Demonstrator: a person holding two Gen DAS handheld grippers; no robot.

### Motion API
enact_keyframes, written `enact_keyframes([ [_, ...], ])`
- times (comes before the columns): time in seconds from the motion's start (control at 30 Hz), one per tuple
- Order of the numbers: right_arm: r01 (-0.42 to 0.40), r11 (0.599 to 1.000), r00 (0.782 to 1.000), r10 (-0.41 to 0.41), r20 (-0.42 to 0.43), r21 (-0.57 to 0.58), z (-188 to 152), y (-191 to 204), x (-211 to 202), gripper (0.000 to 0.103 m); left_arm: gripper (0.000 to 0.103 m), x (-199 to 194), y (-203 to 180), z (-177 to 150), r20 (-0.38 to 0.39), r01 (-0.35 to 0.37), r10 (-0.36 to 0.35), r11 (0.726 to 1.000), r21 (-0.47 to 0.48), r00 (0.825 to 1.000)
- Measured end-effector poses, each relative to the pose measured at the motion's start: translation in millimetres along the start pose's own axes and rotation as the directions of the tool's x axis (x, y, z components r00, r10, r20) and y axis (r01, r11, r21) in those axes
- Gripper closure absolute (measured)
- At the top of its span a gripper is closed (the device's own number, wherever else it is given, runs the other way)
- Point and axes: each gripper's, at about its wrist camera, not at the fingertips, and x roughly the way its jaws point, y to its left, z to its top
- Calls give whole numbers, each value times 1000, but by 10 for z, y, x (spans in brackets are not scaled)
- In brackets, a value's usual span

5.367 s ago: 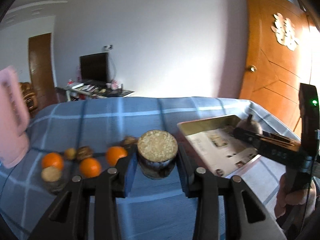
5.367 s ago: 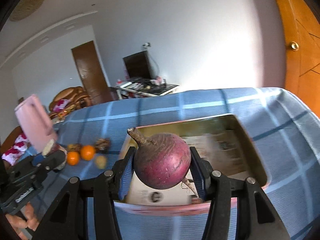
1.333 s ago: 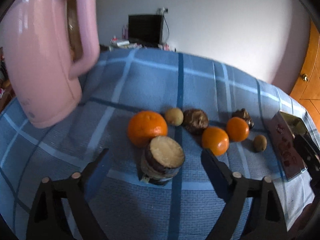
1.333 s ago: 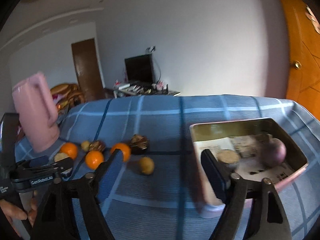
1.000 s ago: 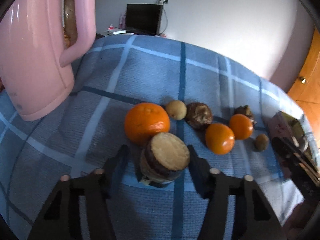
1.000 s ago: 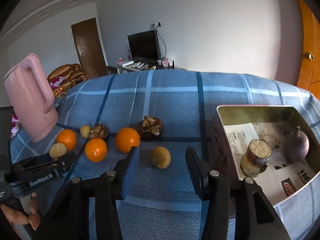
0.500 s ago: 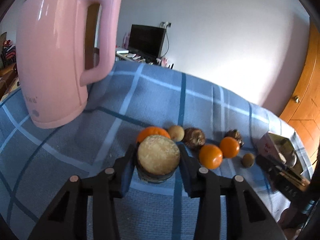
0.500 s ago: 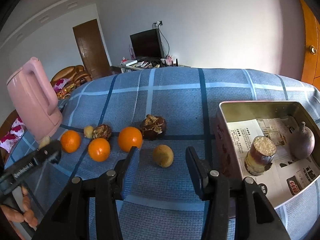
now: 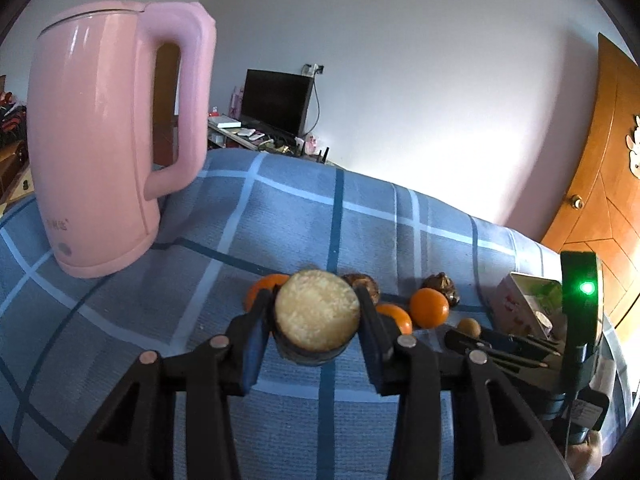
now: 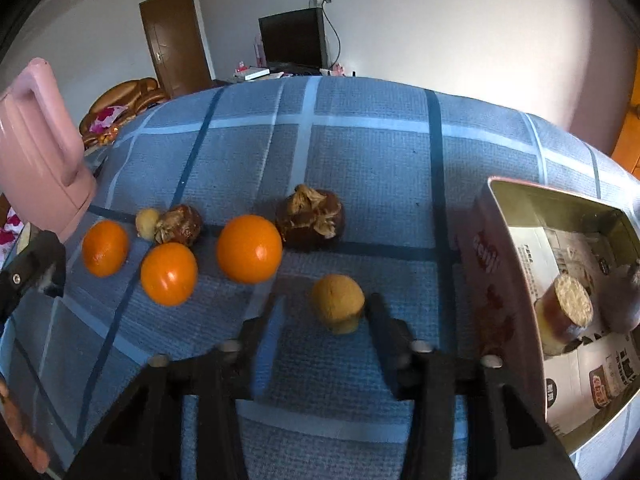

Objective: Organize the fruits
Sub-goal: 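Grasp the small yellow fruit with the right tool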

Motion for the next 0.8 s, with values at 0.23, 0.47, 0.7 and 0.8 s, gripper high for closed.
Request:
enact_keyframes([
  [0.23,-133,991,988,131,77,23,-22,-100,-96,74,60,-13,-30,-24,21,2,-2,1000,12,1000],
  [0.47,-218,969,930,242,277,-117,-179,-26,-565,74,60,-72,-90,-42,73,29,-31,999,28,997],
  [0.7,-155,979,921,192,339,-133,-309,-106,-715,74,60,-104,-281,-94,98,54,-60,996,66,993],
  [0.8,-136,981,913,179,368,-140,-320,-118,-795,74,60,-113,-372,-115,106,60,-67,995,75,992],
])
